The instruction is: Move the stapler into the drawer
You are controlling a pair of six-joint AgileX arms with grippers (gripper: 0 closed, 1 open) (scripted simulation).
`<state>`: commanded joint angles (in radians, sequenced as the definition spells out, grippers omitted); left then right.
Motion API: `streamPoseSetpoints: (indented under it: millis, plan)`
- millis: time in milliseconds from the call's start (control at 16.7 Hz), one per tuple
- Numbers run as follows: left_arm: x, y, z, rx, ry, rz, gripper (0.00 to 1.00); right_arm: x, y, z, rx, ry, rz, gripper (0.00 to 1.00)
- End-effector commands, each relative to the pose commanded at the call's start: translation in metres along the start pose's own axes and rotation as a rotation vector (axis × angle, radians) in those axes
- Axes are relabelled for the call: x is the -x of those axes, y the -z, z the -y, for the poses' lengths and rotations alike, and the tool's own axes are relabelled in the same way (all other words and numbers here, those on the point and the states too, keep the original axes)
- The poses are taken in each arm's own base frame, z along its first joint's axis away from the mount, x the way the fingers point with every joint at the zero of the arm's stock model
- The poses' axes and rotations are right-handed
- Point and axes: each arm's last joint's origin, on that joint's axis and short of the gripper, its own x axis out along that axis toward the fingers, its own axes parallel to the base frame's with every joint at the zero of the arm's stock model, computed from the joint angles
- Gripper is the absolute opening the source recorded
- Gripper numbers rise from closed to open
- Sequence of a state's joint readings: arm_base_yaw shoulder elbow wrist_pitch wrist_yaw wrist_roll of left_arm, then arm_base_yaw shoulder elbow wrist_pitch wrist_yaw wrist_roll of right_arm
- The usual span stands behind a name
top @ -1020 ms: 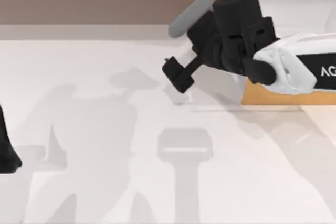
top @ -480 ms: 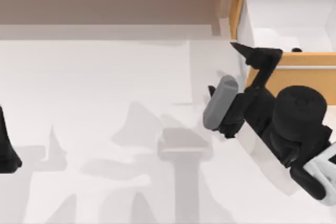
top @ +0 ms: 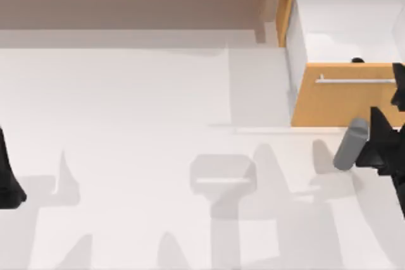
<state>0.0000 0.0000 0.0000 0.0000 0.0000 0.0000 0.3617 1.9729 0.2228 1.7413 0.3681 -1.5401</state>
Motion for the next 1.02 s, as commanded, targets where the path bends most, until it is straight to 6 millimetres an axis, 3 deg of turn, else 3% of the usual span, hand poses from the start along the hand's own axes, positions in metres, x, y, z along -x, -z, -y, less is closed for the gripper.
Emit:
streamPoseSetpoints:
  millis: [420,780,1020]
  plan:
    - [0.000,0.000,0.000,0.000,0.000,0.000,1.00,0.000,0.004,-0.001,0.014,-0.001,-0.022,1.00]
    - [0.000,0.000,0.000,0.000,0.000,0.000,1.00,-0.024,0.005,0.000,0.014,0.003,-0.026,1.00]
    - [0.000,0.000,0.000,0.000,0.000,0.000,1.00,-0.024,0.005,0.000,0.014,0.003,-0.026,1.00]
